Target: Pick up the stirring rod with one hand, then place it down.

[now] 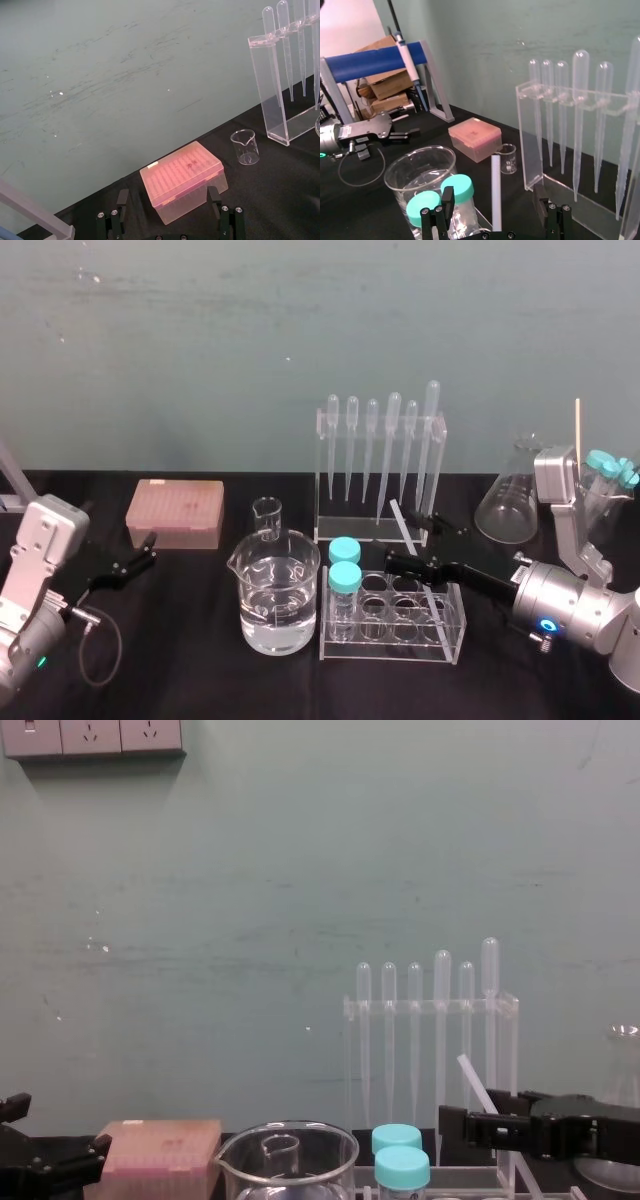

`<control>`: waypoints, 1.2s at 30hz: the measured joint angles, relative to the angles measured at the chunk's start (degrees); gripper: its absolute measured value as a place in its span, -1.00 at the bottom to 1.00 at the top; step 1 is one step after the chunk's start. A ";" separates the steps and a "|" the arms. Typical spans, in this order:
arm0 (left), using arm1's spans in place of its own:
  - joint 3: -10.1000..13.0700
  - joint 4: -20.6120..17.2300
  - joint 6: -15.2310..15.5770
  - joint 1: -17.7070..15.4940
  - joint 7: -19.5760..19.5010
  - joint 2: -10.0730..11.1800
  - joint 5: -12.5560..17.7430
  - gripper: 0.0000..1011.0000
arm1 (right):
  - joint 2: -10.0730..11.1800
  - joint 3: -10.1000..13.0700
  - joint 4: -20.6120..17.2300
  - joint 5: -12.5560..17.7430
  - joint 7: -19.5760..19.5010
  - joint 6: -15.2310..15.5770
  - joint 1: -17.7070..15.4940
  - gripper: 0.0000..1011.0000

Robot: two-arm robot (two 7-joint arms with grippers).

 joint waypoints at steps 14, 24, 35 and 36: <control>0.00 0.00 0.00 0.00 0.00 0.00 0.00 0.98 | -0.26 0.35 0.55 0.17 -0.55 1.17 0.30 0.98; 0.00 0.00 0.00 0.00 0.00 0.00 0.00 0.98 | -0.22 0.31 0.42 0.12 -0.54 0.95 0.23 0.71; 0.00 0.00 0.00 0.00 0.00 0.00 0.00 0.98 | -0.18 0.27 0.35 0.06 -0.51 0.84 0.17 0.07; 0.00 0.00 0.00 0.00 0.00 0.00 0.00 0.98 | -0.18 0.27 0.35 0.06 -0.51 0.84 0.17 0.03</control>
